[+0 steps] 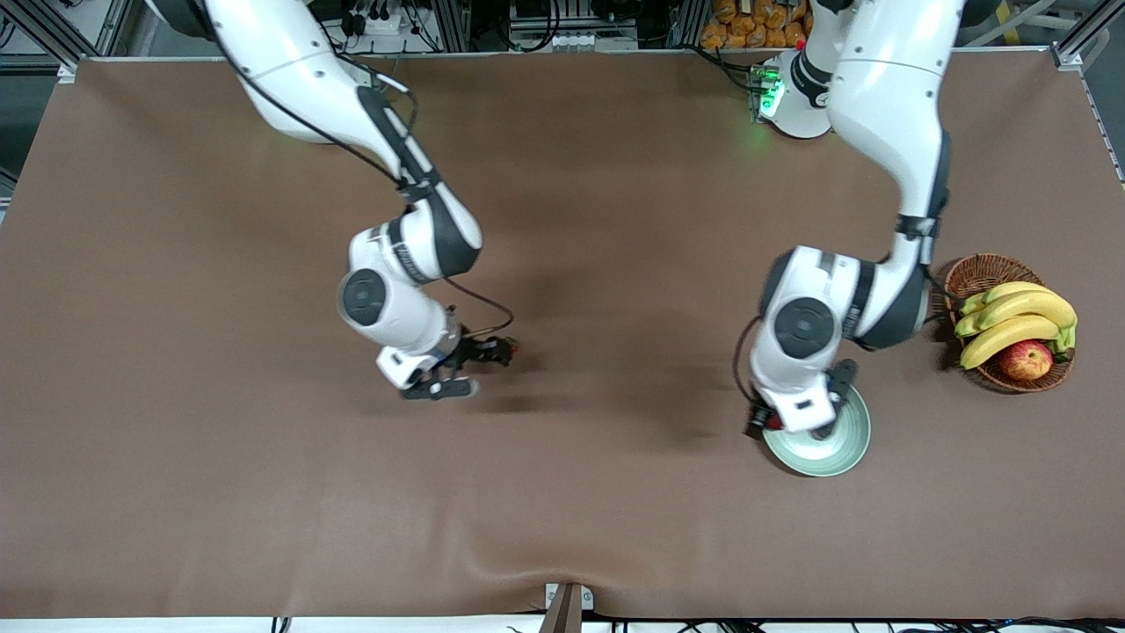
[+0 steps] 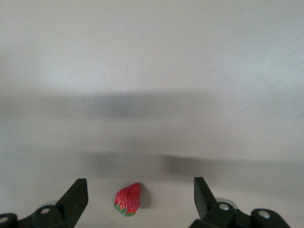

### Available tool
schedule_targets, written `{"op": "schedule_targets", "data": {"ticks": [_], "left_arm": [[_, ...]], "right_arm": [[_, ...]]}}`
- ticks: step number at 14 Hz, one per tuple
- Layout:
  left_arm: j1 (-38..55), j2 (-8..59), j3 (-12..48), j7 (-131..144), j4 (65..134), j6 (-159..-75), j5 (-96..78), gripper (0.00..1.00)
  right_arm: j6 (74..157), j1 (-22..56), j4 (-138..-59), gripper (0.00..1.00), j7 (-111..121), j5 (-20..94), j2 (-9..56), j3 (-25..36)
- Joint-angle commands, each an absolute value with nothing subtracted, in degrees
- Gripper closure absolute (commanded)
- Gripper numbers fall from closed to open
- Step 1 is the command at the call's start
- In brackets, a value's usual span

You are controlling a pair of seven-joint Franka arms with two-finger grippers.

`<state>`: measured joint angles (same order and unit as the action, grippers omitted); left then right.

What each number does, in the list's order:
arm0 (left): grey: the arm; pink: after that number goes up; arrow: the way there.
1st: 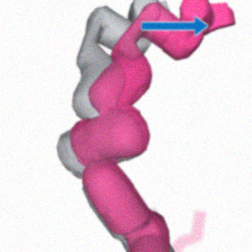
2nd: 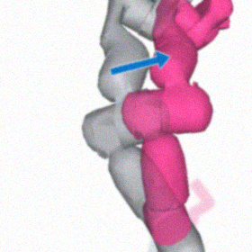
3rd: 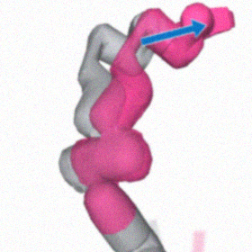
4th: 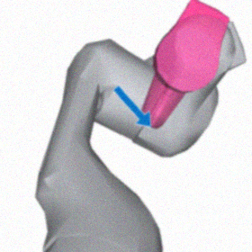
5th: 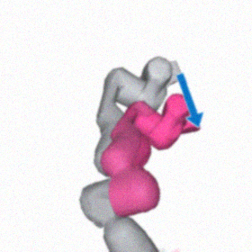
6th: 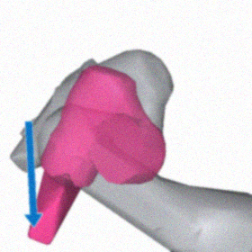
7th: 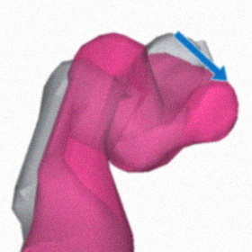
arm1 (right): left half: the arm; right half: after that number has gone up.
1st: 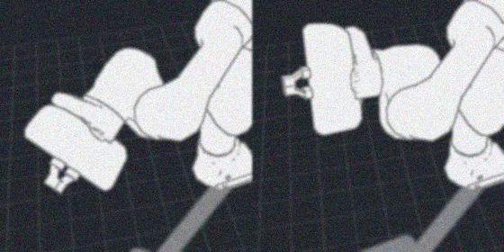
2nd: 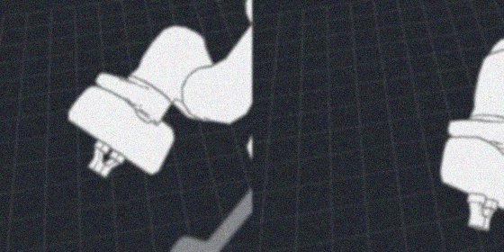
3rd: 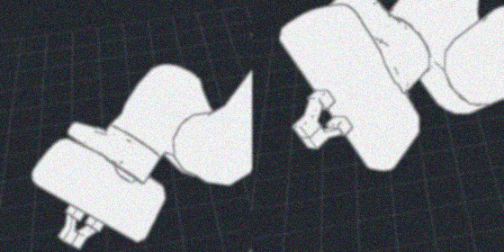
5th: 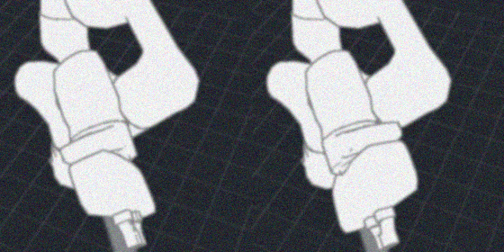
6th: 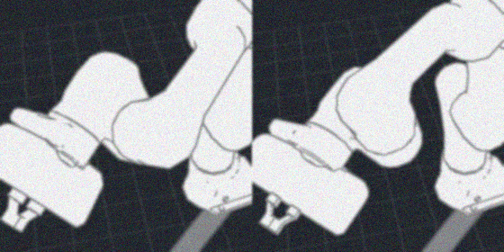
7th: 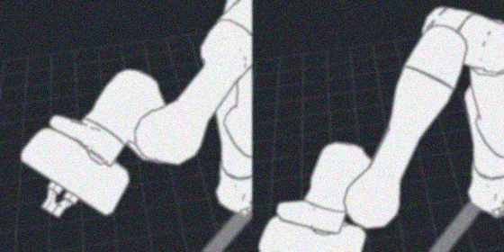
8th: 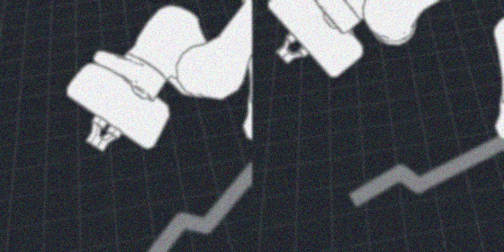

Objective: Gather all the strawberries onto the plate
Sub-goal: 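Set the last strawberry mid-table with the right gripper while the left returns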

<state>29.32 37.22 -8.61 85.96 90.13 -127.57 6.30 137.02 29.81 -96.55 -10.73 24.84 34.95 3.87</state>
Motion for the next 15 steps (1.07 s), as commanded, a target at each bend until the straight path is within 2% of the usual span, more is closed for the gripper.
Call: {"op": "schedule_targets", "data": {"ticks": [1, 3, 6, 8, 12, 15], "left_arm": [[33.3, 37.5, -7.5, 86.7, 87.4, -126.7, 5.3, 0.00], [35.0, 40.2, -5.0, 89.5, 83.3, -126.7, 4.1, 0.00], [40.1, 44.7, -3.4, 92.9, 76.3, -127.7, 4.0, 0.00], [43.9, 48.3, -3.6, 95.9, 73.4, -131.1, 4.1, 0.00], [50.4, 53.5, -5.4, 95.5, 72.3, -142.8, 4.7, 0.00], [53.5, 55.5, -6.4, 89.5, 72.3, -145.8, 8.4, 0.00]], "right_arm": [[128.0, 24.5, -97.5, 0.00, -10.0, 24.8, 27.4, 3.5], [118.3, 18.0, -97.4, 0.00, -10.1, 22.2, 21.3, 4.0], [102.4, 7.0, -94.1, 0.00, -9.8, 12.0, 12.8, 4.1], [92.0, 2.2, -89.8, 0.00, -9.0, 6.5, 10.2, 4.1], [84.4, -3.0, -84.6, 0.00, -2.7, 5.0, 7.8, 4.8], [83.2, -2.9, -84.2, 0.00, 1.7, 3.4, 3.8, 7.6]]}}
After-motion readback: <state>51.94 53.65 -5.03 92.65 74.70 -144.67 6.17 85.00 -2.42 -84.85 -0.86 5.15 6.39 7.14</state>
